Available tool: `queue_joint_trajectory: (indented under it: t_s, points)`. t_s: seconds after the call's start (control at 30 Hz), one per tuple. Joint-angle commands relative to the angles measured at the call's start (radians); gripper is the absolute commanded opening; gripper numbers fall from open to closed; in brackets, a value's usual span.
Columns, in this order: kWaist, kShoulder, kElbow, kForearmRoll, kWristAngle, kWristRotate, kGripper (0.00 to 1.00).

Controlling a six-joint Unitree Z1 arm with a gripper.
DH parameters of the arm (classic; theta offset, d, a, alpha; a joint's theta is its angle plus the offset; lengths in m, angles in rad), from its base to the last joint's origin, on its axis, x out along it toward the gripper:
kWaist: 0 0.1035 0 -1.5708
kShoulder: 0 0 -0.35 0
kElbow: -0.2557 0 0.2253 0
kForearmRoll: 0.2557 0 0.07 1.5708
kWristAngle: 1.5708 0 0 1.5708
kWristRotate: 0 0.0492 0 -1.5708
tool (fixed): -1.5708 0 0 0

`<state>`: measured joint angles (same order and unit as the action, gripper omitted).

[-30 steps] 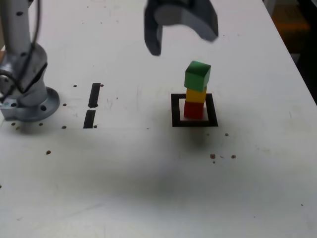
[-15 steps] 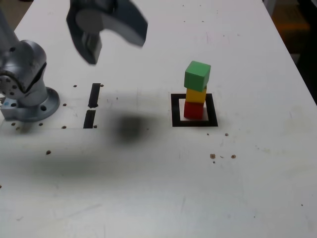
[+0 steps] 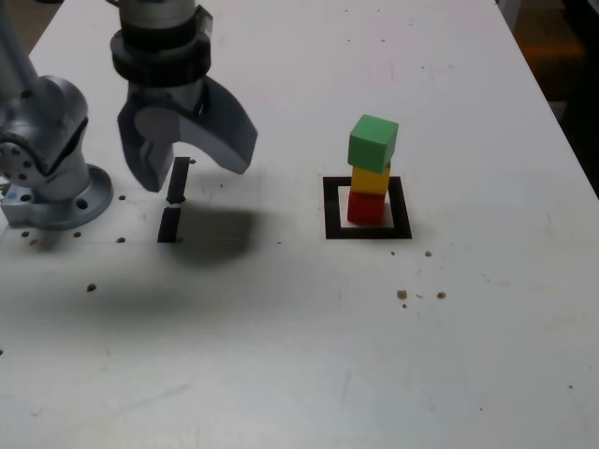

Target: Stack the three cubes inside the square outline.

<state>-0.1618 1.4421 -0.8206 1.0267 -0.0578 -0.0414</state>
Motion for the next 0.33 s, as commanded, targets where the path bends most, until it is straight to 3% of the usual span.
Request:
queue_joint_trajectory:
  t_s: [0.0, 0.17, 0.3]
  points:
    - [-0.005, 0.015, 0.019, -0.024, -0.003, 0.001, 1.00]
    - [-0.005, 0.057, 0.041, -0.048, 0.008, 0.001, 1.00]
    - [0.000, 0.076, 0.050, -0.045, 0.040, -0.006, 1.00]
